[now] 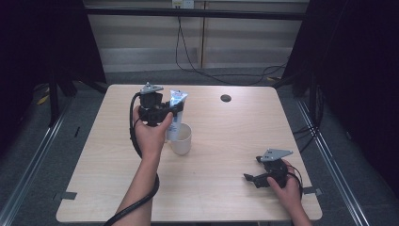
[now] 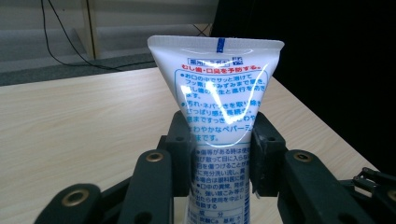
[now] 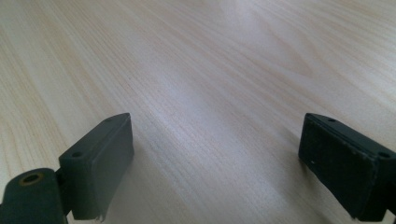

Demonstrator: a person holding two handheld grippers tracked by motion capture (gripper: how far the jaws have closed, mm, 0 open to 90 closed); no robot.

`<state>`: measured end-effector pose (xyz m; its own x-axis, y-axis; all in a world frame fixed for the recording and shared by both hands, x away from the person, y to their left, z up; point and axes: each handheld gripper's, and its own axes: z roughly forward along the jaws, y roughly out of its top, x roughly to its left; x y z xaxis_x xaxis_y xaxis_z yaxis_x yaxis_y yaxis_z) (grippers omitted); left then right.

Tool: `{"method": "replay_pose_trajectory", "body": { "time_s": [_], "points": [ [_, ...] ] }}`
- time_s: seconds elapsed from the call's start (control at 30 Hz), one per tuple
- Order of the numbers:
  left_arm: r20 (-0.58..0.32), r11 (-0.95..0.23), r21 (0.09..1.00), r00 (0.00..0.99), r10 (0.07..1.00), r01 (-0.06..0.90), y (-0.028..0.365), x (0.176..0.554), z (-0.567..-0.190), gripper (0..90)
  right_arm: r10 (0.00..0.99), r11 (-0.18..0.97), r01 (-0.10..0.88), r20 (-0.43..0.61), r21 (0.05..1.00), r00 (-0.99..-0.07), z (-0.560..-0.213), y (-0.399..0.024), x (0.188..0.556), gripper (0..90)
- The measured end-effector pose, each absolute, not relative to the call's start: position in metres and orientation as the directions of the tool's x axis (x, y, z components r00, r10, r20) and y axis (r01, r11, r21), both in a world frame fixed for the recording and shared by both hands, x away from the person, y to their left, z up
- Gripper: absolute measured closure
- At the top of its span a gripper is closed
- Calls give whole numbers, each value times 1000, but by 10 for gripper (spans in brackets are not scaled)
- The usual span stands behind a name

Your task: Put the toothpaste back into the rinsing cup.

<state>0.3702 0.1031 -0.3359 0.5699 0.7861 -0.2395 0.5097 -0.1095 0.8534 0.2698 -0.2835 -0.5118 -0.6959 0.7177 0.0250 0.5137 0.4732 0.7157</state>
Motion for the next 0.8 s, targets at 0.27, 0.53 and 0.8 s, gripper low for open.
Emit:
{"method": "replay_pose_trajectory", "body": {
  "time_s": [0.27,0.53,0.8],
  "points": [
    [-235,-111,852,564,791,511,100,374,-343,662,718,473,513,25,716,-696,-512,-283,270,100],
    [-237,-95,861,559,795,500,96,377,-349,661,718,473,513,25,716,-696,-512,-283,270,100],
    [-228,-96,865,558,798,492,89,380,-356,658,718,474,513,24,716,-696,-512,-283,270,100]
  ]
}}
